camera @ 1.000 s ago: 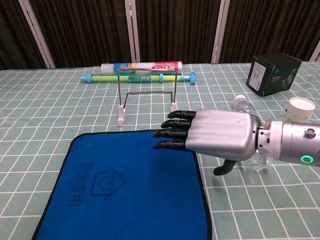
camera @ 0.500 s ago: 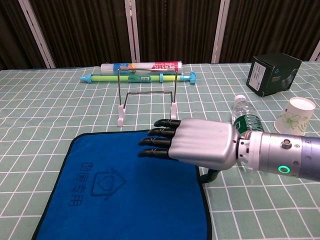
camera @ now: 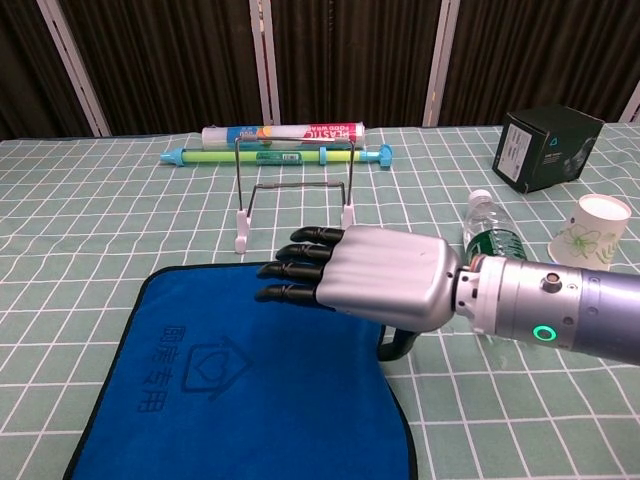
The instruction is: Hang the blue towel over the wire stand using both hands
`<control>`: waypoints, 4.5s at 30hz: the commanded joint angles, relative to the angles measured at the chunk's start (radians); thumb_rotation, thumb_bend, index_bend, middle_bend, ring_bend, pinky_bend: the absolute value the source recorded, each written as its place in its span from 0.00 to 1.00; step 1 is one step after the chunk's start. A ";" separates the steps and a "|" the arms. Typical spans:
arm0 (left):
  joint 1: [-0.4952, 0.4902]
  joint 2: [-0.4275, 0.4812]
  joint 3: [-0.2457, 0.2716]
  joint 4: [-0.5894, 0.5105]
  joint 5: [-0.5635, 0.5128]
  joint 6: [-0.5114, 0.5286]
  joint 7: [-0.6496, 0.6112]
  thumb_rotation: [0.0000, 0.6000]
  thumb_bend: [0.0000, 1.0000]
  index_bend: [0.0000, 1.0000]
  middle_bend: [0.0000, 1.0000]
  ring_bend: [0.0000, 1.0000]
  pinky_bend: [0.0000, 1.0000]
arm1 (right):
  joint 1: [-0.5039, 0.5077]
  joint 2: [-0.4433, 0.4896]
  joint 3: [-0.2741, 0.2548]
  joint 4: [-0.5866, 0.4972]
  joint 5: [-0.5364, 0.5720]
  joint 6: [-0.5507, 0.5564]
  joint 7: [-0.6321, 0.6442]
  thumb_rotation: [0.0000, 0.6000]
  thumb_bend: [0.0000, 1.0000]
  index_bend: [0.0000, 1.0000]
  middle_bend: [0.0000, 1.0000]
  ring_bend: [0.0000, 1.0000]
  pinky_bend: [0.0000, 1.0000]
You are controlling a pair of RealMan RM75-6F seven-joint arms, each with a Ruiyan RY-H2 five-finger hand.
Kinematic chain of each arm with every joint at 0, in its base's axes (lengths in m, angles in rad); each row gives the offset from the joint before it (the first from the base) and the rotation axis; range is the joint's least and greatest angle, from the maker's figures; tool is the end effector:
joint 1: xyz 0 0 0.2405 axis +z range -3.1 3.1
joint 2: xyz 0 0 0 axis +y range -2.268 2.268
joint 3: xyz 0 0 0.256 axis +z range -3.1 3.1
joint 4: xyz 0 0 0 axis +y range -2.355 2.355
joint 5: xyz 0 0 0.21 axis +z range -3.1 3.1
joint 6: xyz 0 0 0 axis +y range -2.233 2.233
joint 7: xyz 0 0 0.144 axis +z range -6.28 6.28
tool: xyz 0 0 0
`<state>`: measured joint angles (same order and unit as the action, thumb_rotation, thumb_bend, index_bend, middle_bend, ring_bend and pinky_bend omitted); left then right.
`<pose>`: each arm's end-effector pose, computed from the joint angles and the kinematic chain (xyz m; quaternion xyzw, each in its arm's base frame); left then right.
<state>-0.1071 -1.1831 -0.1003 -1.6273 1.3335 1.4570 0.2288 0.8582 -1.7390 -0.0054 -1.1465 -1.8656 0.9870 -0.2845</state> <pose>-0.3176 0.1962 0.1481 -0.5741 -0.3756 -0.3251 0.6509 -0.1049 -0.2950 -0.0917 0.8941 -0.0013 0.3718 0.2497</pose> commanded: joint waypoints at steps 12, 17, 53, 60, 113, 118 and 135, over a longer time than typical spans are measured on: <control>-0.002 0.002 0.001 -0.001 -0.001 -0.003 -0.002 1.00 0.00 0.00 0.00 0.00 0.00 | 0.018 -0.018 -0.025 0.023 0.010 0.019 0.047 1.00 0.29 0.17 0.00 0.00 0.00; -0.003 0.000 0.003 -0.001 0.000 -0.004 0.001 1.00 0.00 0.00 0.00 0.00 0.00 | 0.021 -0.022 -0.034 0.035 0.010 0.029 0.065 1.00 0.32 0.28 0.00 0.00 0.00; -0.354 -0.358 0.191 0.569 0.556 -0.201 -0.239 1.00 0.08 0.32 0.00 0.00 0.00 | 0.000 -0.011 -0.044 0.027 0.070 0.084 0.176 1.00 0.49 0.62 0.07 0.00 0.00; -0.395 -0.435 0.211 0.620 0.569 -0.217 -0.275 1.00 0.10 0.33 0.00 0.00 0.00 | -0.003 0.000 -0.042 0.000 0.079 0.083 0.171 1.00 0.49 0.63 0.08 0.00 0.00; -0.425 -0.439 0.295 0.690 0.518 -0.185 -0.308 1.00 0.14 0.36 0.00 0.00 0.00 | -0.024 0.024 -0.045 -0.006 0.090 0.095 0.160 1.00 0.49 0.63 0.08 0.00 0.00; -0.428 -0.450 0.287 0.692 0.511 -0.184 -0.303 1.00 0.14 0.36 0.00 0.00 0.00 | -0.025 0.026 -0.044 -0.013 0.090 0.096 0.157 1.00 0.49 0.63 0.08 0.00 0.00; -0.462 -0.478 0.272 0.655 0.500 -0.222 -0.265 1.00 0.15 0.36 0.00 0.00 0.00 | -0.033 0.043 -0.047 -0.032 0.086 0.103 0.152 1.00 0.50 0.63 0.08 0.00 0.00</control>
<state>-0.5678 -1.6612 0.1731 -0.9695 1.8348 1.2358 -0.0370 0.8256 -1.6967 -0.0519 -1.1780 -1.7791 1.0900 -0.1326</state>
